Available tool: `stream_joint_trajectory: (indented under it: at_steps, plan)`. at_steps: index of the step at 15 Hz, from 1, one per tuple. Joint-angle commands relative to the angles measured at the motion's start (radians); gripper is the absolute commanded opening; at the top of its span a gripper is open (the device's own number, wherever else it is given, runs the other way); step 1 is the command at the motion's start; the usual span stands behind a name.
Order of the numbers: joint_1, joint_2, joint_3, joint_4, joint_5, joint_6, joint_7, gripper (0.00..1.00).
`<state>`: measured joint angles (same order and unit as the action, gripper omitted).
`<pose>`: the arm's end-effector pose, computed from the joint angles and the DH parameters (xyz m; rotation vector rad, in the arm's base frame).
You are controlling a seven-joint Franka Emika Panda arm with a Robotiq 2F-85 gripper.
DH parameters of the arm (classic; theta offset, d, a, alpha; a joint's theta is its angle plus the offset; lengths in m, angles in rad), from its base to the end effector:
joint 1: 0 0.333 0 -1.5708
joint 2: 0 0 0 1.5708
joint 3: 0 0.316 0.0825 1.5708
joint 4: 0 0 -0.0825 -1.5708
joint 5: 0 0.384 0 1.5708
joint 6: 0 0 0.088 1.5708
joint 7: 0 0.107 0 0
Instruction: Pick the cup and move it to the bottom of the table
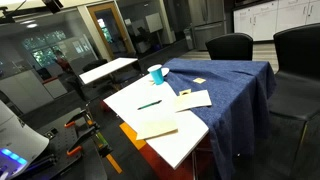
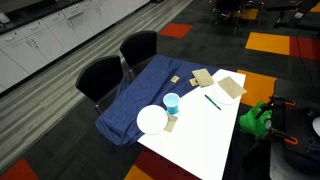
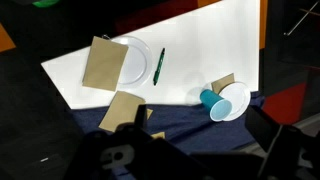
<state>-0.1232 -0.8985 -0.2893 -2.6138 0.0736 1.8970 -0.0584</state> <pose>0.2804 -0.1282 0.5216 -2.8348 0.4059 -0.3027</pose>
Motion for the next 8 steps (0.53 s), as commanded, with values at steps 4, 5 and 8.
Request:
stream_joint_trajectory:
  at_steps: [4, 5, 8]
  plan:
    - [-0.023, 0.006, 0.017, 0.003, 0.017, -0.004, -0.016, 1.00]
    - [-0.023, 0.006, 0.017, 0.003, 0.017, -0.004, -0.016, 1.00]
    - [-0.012, 0.023, 0.035, 0.002, 0.023, 0.016, -0.003, 1.00]
